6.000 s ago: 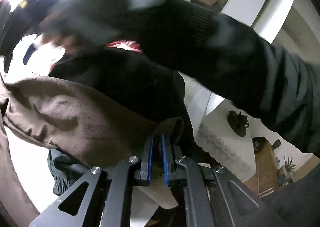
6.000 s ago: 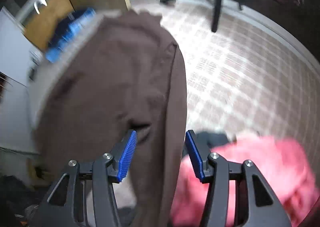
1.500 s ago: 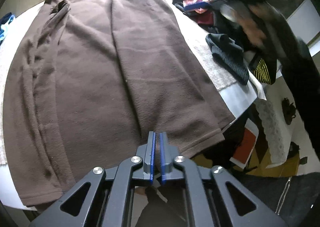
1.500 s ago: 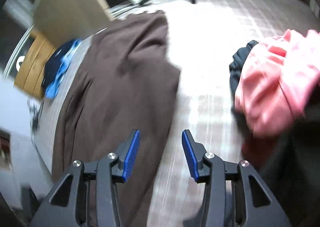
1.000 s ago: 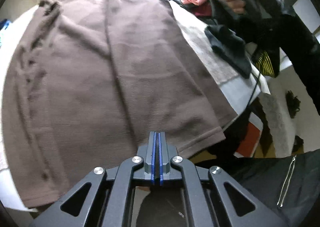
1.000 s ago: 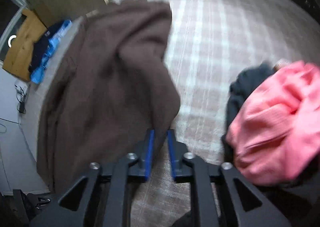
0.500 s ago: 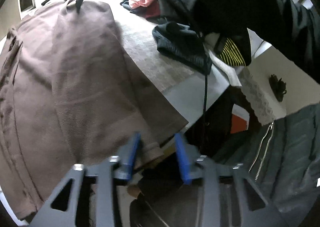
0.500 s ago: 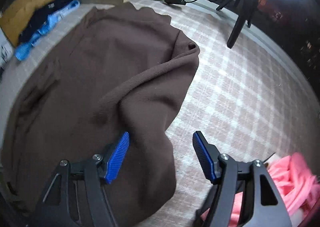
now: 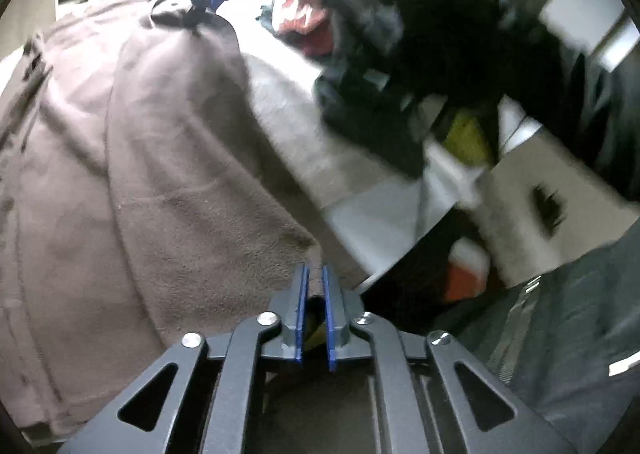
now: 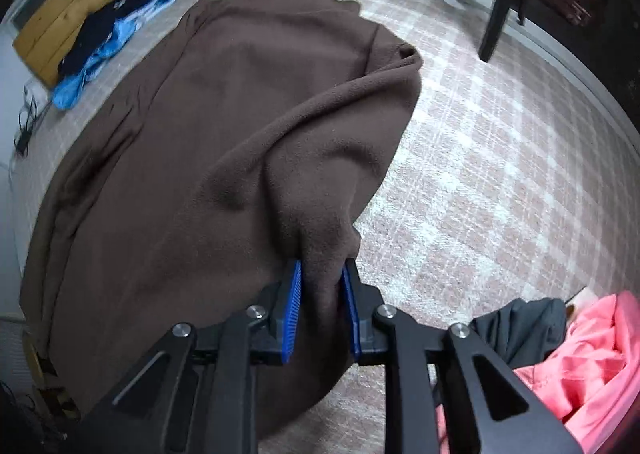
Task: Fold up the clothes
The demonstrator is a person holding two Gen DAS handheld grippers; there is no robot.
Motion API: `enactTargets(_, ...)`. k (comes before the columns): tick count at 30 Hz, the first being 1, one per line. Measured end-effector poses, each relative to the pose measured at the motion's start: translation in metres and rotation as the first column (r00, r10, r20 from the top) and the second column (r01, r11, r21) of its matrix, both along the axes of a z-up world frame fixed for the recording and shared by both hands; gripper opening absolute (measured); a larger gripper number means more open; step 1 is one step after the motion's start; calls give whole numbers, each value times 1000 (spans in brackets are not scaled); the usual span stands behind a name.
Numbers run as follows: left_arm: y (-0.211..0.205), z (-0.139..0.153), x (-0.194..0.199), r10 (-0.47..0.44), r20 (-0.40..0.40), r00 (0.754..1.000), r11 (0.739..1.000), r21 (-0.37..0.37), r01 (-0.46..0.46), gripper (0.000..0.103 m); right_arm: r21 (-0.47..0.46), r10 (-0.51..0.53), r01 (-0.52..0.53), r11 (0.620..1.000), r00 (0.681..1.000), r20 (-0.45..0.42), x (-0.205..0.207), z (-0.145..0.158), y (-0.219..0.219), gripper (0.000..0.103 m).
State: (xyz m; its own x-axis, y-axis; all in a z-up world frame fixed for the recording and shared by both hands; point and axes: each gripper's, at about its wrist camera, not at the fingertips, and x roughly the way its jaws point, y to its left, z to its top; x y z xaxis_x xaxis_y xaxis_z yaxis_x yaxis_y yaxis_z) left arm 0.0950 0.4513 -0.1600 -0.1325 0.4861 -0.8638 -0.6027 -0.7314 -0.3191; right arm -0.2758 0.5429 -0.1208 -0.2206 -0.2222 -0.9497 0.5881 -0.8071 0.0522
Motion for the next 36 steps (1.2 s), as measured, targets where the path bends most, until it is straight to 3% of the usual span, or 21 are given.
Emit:
enactTargets(1,4,-4,1,-7,1,1000,998,-56,7,23,-3,0,0,1000,1000,-14,1,5,2,36)
enactTargets(2,5,0,4,-12,-15,1000,998,-67,11,29,-15,-4,3,1000,1000,-26,1,11,5,43)
enactTargets(3,6,4,7,-17,-31,999,997,-77,15,31,-37,-11,9,999,999,-38,0,16,9,60)
enactTargets(4,8,8,11,-24,-48,999,996,-86,20,36,-65,-17,14,998,999,-43,0,22,15,68)
enactTargets(5,11,13,14,-44,-77,996,996,-84,37,46,-80,-18,15,997,999,-37,0,23,19,68)
enactTargets(7,24,17,20,-91,-131,987,992,-98,79,57,-75,-15,14,997,1000,-14,1,19,23,68)
enactTargets(9,41,16,24,-146,-178,973,984,-130,123,57,-66,-5,6,998,1000,17,1,9,23,68)
enactTargets(13,61,-6,18,-170,-165,971,972,-189,138,56,-72,-8,12,997,998,62,9,-8,25,68)
enactTargets(14,63,-10,17,-168,-164,972,972,-192,136,56,-73,-9,14,997,997,73,11,-11,26,66)
enactTargets(16,62,-9,17,-162,-177,971,975,-179,130,50,-81,-12,19,997,997,81,14,-15,28,51)
enactTargets(17,60,-9,16,-154,-181,971,978,-171,123,35,-105,-17,27,994,996,92,15,-13,29,38)
enactTargets(18,56,-8,13,-138,-170,976,983,-148,113,27,-136,-24,41,990,992,124,14,-12,30,16)
enactTargets(19,48,-8,7,-103,-127,987,991,-93,91,14,-167,-30,57,984,987,157,14,-11,31,10)
enactTargets(20,41,-7,2,-69,-82,994,997,-39,66,9,-177,-38,70,982,984,174,13,-9,31,10)
enactTargets(24,-1,3,-11,71,19,997,988,135,-73,8,-185,-62,94,978,984,170,18,12,23,9)
enactTargets(27,-47,17,-10,180,81,980,938,285,-195,7,-241,-71,110,964,983,167,17,34,14,8)
enactTargets(29,-73,21,-10,242,97,965,908,328,-261,7,-263,-67,106,959,986,153,16,49,-1,8)
enactTargets(34,-131,11,-3,422,159,893,803,393,-449,7,-213,-15,36,976,995,103,11,64,-70,8)
enactTargets(36,-147,4,-3,462,168,871,787,376,-490,7,-177,6,11,984,995,95,5,54,-106,8)
